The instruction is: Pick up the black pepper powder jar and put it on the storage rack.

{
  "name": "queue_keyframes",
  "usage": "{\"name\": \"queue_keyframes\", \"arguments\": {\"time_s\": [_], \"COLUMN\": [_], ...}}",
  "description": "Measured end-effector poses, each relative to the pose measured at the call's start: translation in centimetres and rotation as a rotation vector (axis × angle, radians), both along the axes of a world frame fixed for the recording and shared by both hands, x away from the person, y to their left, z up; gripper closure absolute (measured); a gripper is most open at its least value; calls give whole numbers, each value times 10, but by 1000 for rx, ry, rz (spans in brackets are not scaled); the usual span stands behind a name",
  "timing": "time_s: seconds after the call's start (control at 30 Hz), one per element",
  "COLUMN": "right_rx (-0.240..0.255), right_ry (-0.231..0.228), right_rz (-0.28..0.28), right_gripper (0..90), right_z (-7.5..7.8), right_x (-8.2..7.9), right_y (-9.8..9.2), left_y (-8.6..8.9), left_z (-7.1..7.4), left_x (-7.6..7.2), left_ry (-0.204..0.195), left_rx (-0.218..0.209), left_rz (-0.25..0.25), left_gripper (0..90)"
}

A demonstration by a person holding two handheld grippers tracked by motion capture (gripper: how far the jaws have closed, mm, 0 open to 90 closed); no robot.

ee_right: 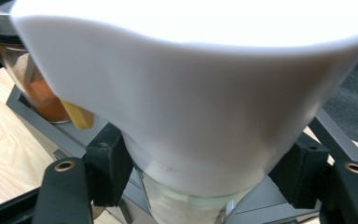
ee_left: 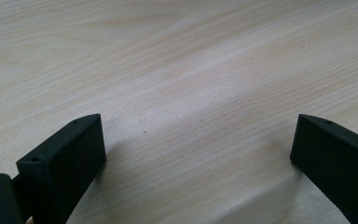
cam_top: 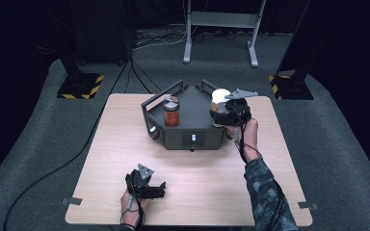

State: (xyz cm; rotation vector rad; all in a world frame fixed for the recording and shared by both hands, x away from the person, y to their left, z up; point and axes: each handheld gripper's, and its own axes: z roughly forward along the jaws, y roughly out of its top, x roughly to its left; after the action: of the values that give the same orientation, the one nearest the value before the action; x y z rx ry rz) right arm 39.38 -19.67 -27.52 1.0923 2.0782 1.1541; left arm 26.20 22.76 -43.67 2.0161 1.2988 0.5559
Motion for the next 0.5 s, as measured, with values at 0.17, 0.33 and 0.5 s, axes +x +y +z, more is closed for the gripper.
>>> {"name": "queue_keyframes", "arguments": {"time_s": [0.17,0.33,0.5], "right_rx": [6,1,2], "right_ry": [5,7,10], "right_rz": [-4,-1,0], "right_gripper": [297,296,296], "right_z": [-1,-1,-2], "right_x": [3,7,10], "right_y": [1,3,6], "left_y": [0,0,0], "left_z": [0,0,0], "left_x": [0,0,0], "left_ry": [-1,1,0], "left_rx": [1,-1,1], "left_rz": [0,0,-2], "left_gripper": [30,30,30]}}
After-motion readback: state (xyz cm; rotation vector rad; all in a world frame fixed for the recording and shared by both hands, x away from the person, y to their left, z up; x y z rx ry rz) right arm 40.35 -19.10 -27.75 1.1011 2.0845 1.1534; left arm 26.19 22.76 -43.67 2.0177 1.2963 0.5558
